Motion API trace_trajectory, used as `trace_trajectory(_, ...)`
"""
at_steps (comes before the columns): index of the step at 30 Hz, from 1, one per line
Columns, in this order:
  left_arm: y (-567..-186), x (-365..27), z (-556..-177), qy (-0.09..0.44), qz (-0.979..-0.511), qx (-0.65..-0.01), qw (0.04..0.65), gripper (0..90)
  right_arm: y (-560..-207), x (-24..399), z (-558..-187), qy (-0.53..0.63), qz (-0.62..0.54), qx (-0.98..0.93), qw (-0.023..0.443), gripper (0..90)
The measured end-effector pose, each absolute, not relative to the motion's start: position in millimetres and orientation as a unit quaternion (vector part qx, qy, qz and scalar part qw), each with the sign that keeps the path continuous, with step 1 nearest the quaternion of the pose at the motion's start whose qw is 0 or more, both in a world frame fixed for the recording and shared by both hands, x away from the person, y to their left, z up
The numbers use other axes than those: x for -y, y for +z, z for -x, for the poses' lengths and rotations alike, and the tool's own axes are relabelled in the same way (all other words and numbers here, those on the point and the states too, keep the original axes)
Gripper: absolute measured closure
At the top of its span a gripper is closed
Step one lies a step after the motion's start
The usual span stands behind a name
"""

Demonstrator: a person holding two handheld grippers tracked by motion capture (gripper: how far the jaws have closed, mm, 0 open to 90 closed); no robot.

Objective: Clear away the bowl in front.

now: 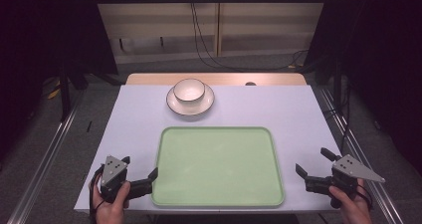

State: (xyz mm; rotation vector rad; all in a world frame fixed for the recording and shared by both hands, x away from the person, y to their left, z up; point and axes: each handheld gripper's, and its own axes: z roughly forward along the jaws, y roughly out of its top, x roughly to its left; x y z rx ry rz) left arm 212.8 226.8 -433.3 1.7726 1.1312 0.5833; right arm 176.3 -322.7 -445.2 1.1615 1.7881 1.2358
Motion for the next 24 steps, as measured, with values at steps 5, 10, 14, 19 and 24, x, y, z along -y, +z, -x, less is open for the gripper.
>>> trace_trajectory(5,-432,-226,-214,0.236,-0.712,-0.465,0.47,2.0,-448,321,-178,0.466,-0.442,-0.696,0.321,0.5)
trace_trajectory(10,-429,-223,-212,0.23,-0.714,-0.457,0.479,2.9,-448,323,-178,0.468,-0.448,-0.691,0.322,1.0)
trace_trajectory(14,-429,-223,-215,0.21,-0.716,-0.458,0.484,3.6,-447,323,-177,0.476,-0.447,-0.687,0.318,1.5)
trace_trajectory(19,-432,-217,-220,0.199,-0.73,-0.45,0.474,4.1,-446,325,-178,0.485,-0.445,-0.686,0.312,1.5)
trace_trajectory(24,-432,-211,-226,0.198,-0.731,-0.448,0.475,3.2,-445,325,-177,0.486,-0.441,-0.687,0.313,1.6)
